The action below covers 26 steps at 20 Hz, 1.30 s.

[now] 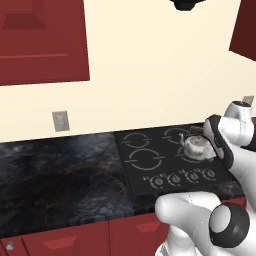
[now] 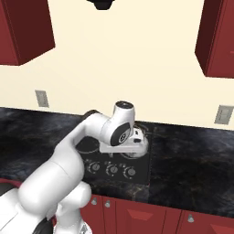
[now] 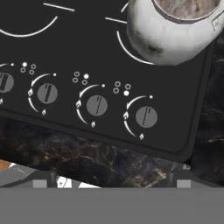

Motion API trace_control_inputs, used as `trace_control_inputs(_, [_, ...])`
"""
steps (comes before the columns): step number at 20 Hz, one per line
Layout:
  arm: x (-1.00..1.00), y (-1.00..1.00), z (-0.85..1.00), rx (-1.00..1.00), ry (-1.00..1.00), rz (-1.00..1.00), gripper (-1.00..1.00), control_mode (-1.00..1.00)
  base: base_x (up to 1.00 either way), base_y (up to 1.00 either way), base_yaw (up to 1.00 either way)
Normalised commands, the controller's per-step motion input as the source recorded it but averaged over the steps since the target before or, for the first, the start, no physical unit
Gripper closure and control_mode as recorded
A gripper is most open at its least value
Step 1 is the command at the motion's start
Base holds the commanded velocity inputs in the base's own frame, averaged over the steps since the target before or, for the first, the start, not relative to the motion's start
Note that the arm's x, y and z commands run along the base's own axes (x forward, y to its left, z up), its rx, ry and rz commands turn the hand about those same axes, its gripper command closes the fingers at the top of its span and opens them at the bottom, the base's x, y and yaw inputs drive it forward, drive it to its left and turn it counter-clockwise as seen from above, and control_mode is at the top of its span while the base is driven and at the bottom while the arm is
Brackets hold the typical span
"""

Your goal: Turn on the front right burner of the stove.

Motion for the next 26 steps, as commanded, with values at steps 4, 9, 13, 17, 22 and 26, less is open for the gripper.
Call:
trace_control_inputs(4, [0.0, -0.24, -0.48, 0.0, 0.01, 0.0, -1.0, -1.0, 0.0, 0.0, 0.0])
trace_control_inputs(9, [0.01, -0.24, -0.46, 0.0, 0.0, 0.0, -1.0, -1.0, 0.0, 0.0, 0.0])
trace_control_inputs(13, [0.15, -0.11, -0.32, 0.0, 0.0, 0.0, -1.0, -1.0, 0.0, 0.0, 0.0])
trace_control_inputs(17, [0.23, -0.01, -0.33, 0.0, 0.0, 0.0, -1.0, -1.0, 0.0, 0.0, 0.0])
trace_control_inputs(22, [0.18, 0.0, -0.31, 0.0, 0.0, 0.0, -1.0, -1.0, 0.0, 0.0, 0.0])
trace_control_inputs(26, [0.12, 0.0, -0.28, 0.0, 0.0, 0.0, -1.0, -1.0, 0.0, 0.0, 0.0])
